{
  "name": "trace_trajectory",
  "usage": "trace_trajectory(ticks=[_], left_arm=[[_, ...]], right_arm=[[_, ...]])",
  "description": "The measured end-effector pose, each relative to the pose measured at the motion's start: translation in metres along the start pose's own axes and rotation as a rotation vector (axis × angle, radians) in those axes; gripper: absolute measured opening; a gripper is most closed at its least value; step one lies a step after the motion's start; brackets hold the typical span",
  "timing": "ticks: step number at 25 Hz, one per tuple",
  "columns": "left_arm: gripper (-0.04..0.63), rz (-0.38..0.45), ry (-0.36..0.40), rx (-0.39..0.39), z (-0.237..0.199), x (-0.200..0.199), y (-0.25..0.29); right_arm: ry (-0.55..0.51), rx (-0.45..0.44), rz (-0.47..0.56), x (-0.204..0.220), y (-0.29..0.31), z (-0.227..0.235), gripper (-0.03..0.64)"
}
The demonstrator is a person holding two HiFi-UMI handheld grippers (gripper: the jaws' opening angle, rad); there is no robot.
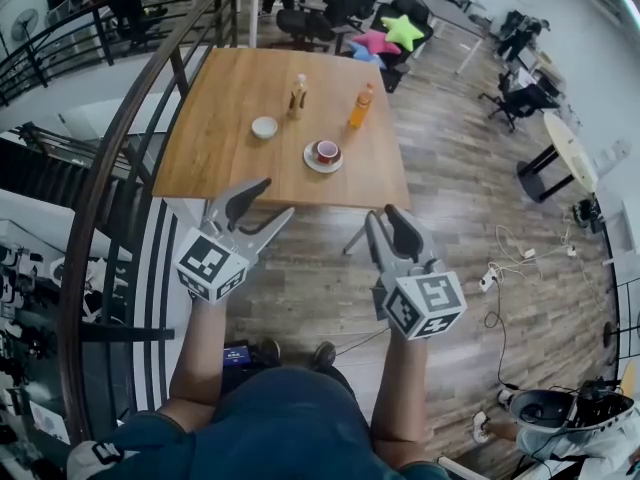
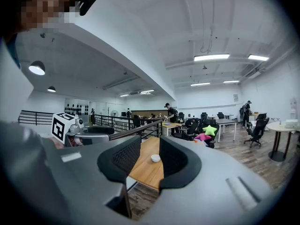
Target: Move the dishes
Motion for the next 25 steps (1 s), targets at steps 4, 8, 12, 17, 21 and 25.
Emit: trace_trajectory(ticks=[4,8,12,17,21,25], left_arm=[[0.213,0.007,-0.006,0.018,-0.009,-0.001,-0.002],[0.213,0.02,-0.014,0.033,-0.018,0.0,0.002],[0.213,0.021,-0.018,0.045,-0.024,0.0,0.01],[0.213,0.017,-0.017,0.021,-0.034,0.001,0.018],[0.213,0.006,-0.01,-0.019,-0.046,0.003,0.027],[0.213,-0.002,0.002,-0.069,-0.057,0.0,0.04]], right_arm=[[0.039,0.015,0.014,-0.001,0.004,-0.004,0.115],[0.036,0.021,0.007,-0.002,0.012,-0.008,0.115],[0.03,0.024,0.004,-0.004,0.022,-0.003,0.115],[0.036,0.004,0.008,-0.001,0.035,0.007,0.115],[0.045,-0.032,0.018,0.002,0.054,0.02,0.115],[0.052,-0.078,0.036,0.002,0.075,0.038,0.115]])
Point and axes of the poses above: the fingertips, and each gripper's own axes: y forward along the fingers, z to its right, x out of its underside, the point moved 1 cm from there along -y, backward along the fingers, and after that the axes turned 11 degrees about -y, right-handed, at the moved point
